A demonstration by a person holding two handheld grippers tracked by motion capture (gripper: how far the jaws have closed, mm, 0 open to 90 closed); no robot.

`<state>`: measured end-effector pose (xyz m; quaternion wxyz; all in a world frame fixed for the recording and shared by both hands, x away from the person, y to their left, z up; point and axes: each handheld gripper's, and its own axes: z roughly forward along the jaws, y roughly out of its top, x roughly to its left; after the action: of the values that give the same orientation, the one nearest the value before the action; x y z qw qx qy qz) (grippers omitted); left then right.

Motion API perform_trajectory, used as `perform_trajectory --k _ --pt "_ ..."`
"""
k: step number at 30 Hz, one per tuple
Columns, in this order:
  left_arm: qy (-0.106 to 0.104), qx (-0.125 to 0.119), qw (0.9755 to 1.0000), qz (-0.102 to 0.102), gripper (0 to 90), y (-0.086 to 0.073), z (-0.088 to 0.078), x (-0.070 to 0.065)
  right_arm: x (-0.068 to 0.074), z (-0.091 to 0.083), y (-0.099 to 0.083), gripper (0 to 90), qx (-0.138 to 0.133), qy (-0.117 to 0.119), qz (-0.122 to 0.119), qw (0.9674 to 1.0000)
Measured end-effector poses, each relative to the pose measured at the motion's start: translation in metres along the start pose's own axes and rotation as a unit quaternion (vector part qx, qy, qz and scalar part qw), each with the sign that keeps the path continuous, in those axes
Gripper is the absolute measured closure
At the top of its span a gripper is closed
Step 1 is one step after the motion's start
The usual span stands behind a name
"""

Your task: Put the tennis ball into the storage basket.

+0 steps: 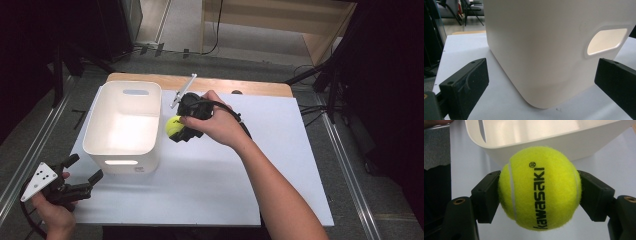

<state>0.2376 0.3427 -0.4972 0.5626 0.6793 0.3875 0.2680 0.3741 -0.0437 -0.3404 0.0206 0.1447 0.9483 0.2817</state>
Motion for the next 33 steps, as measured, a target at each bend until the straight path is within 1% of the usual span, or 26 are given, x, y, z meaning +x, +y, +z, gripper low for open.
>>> perform_trajectory --k 2,4,6,12,13,22,23,24,30,31,33 --pt "0.000 -0.002 1.0000 -0.001 0.0 0.000 0.000 0.000 0.000 0.001 0.005 23.9 -0.005 0.002 -0.002 1.0000" --pt "0.000 -0.001 1.0000 -0.001 0.0 0.000 0.000 0.000 0.001 0.001 0.009 23.9 -0.003 0.001 -0.001 1.0000" --pt "-0.001 0.000 1.0000 0.000 0.0 0.000 0.000 0.000 0.001 0.001 0.014 23.9 -0.009 0.004 -0.004 0.9999" --pt "-0.001 -0.003 1.0000 0.000 0.0 0.000 0.000 0.000 0.004 0.002 0.027 23.9 -0.005 0.002 -0.013 0.9999" --pt "-0.001 -0.003 1.0000 0.000 0.0 0.000 0.000 0.000 0.004 0.003 0.029 23.9 -0.006 0.005 -0.014 0.9999" --pt "-0.002 -0.004 1.0000 -0.001 0.0 0.000 0.000 0.001 0.004 0.005 0.044 23.9 -0.006 0.005 -0.019 0.9998" --pt "-0.002 -0.004 1.0000 -0.002 0.0 0.000 0.000 0.001 0.004 0.006 0.045 23.9 -0.007 0.005 -0.022 0.9997" --pt "-0.002 -0.004 1.0000 -0.002 0.0 0.000 0.000 0.001 0.005 0.006 0.047 23.9 -0.007 0.006 -0.019 0.9998" --pt "-0.002 -0.004 1.0000 -0.003 0.0 0.000 0.000 0.001 0.007 0.012 0.057 23.9 -0.006 0.010 -0.029 0.9995" --pt "-0.002 -0.004 1.0000 -0.003 0.0 0.000 0.000 0.001 0.008 0.012 0.058 23.9 -0.005 0.010 -0.025 0.9996" --pt "-0.002 -0.004 1.0000 -0.003 0.0 0.000 0.000 0.001 0.008 0.014 0.061 23.9 -0.008 0.014 -0.032 0.9993"
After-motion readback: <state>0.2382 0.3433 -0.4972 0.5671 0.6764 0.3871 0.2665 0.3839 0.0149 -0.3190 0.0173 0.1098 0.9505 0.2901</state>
